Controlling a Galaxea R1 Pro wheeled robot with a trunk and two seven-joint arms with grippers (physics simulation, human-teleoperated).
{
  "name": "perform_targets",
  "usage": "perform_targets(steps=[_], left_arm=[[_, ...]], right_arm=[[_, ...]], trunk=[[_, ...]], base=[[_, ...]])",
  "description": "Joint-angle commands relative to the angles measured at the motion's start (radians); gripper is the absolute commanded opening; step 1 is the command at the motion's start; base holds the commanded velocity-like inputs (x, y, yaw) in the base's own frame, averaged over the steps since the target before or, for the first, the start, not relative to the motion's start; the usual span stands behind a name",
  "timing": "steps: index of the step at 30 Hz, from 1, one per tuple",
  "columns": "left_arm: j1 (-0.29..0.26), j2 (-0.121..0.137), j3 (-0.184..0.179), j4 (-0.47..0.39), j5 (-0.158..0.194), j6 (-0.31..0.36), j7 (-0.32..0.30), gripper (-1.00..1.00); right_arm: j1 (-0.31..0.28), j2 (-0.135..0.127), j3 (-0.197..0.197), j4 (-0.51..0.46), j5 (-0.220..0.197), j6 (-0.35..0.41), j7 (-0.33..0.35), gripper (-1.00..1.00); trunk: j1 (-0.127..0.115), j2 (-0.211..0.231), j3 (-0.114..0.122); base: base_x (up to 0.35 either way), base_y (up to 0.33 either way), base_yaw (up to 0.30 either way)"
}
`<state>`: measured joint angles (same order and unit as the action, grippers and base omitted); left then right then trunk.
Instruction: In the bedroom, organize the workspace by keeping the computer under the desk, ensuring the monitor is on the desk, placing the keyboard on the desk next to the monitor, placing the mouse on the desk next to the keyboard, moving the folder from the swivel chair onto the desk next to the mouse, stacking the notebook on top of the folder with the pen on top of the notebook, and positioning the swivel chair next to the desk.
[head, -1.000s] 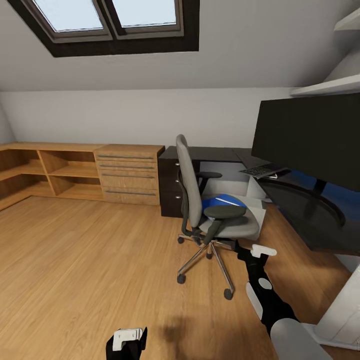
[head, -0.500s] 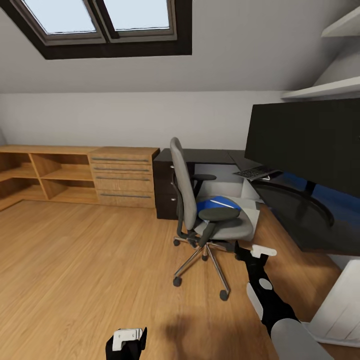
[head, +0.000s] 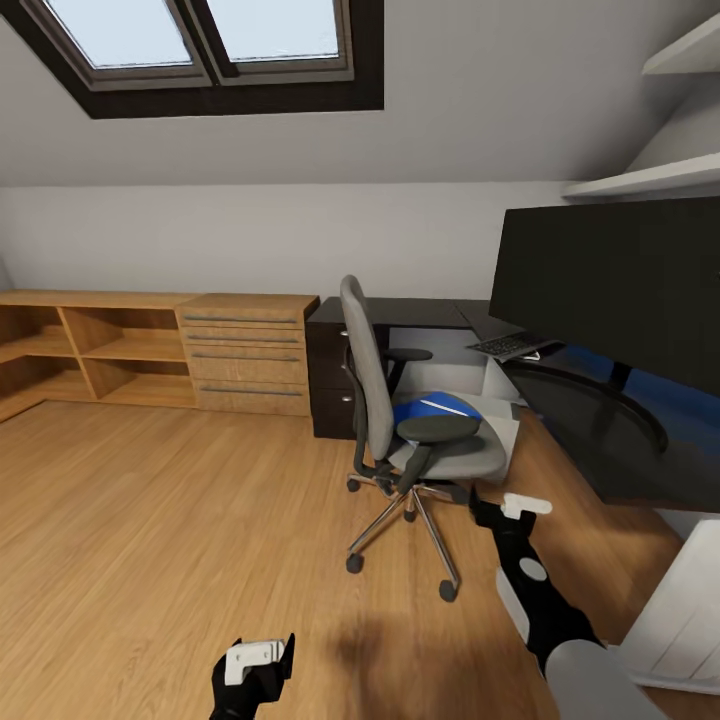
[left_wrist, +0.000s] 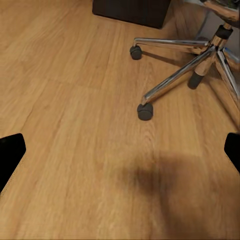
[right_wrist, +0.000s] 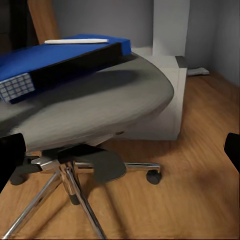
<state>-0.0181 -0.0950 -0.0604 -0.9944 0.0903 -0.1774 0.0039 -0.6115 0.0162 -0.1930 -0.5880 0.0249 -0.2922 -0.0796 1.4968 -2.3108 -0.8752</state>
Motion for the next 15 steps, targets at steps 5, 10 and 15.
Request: perform_targets(steps=[5,10,15], left_arm=[[0.0,0.002,-0.001,-0.028,0.011,-0.002,0.001,1.0],[0.0,0.005,-0.001,-0.037,0.011,-0.002,0.001,1.0],[0.0,0.006,-0.001,-0.034,0.011,-0.002,0.002,1.0]], right_arm=[[0.009,-0.001,-0.003,0.003,0.003,0.011,0.0,1.0],[0.011,-0.001,-0.003,0.004,0.003,0.011,0.0,1.0],[0.012,-0.002,-0.005,0.004,0.003,0.012,0.0,1.0]], trunk=[[0.0,0.0,-0.001],[0.0,0.0,-0.001],[0.0,0.0,-0.001]], base=[[0.0,0.0,0.0],[0.0,0.0,0.0],[0.0,0.0,0.0]])
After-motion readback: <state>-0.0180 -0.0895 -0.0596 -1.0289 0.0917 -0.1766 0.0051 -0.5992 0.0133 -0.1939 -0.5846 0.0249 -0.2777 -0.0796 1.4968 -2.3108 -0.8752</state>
